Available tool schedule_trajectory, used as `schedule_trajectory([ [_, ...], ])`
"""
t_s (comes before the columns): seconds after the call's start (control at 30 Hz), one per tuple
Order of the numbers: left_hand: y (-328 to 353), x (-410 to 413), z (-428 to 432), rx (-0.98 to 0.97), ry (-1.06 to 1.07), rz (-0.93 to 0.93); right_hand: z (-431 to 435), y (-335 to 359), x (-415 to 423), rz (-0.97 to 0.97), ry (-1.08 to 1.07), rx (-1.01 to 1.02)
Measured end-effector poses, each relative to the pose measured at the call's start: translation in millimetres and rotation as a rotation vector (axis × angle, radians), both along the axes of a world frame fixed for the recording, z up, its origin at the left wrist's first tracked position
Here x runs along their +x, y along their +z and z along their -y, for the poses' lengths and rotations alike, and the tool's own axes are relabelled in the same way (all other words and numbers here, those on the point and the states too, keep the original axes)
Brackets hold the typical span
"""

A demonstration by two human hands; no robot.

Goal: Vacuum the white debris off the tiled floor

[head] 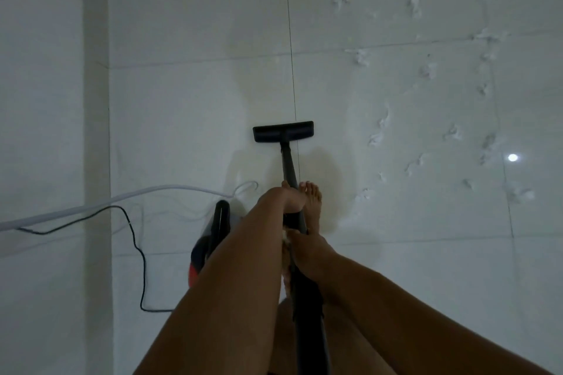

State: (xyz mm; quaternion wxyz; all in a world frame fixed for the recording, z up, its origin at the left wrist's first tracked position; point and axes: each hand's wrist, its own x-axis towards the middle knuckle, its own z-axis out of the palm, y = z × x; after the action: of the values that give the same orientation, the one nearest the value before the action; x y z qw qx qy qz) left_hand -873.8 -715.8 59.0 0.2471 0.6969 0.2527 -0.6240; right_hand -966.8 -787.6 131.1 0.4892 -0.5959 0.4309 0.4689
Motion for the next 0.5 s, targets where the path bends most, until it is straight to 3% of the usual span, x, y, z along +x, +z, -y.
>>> schedule_trajectory([
  [0.03, 0.9, -15.5, -0.6, -0.006, -0.018, 0.001, 9.9, -20.8, -20.5, 0.026, -0.01, 0.028],
  [0.1, 6.5, -45.9, 0.3, -0.02, -0.048, -0.003, 22.9, 3.4, -42.0, 0.159, 0.01, -0.019],
  [0.17, 14.1, -74.5, 3.3, -0.011, -0.055, 0.002, 20.0, 50.3, -50.0, 0.094, -0.217, -0.036],
  [0.2, 15.8, -87.0, 4.7, -0.009, -0.053, 0.011, 18.5, 58.0, -68.4, 0.124, -0.203, -0.084],
  [0.23, 16.7, -98.5, 6.1, -0.012, -0.043, 0.019, 17.0, 85.7, -84.6, 0.06, -0.025, -0.017],
  [0.3, 11.1, -120.4, 8.1, -0.017, -0.012, -0.003, 15.0, 56.7, -116.7, 0.038, -0.053, 0.053],
  [0.43, 5.4, -157.6, 14.3, -0.023, 0.018, -0.033, 22.9, 63.6, -146.7, 0.011, -0.029, 0.074],
  [0.5, 5.7, -174.4, 19.3, -0.006, 0.026, -0.029, 27.9, 60.4, -162.4, 0.022, 0.07, 0.06],
])
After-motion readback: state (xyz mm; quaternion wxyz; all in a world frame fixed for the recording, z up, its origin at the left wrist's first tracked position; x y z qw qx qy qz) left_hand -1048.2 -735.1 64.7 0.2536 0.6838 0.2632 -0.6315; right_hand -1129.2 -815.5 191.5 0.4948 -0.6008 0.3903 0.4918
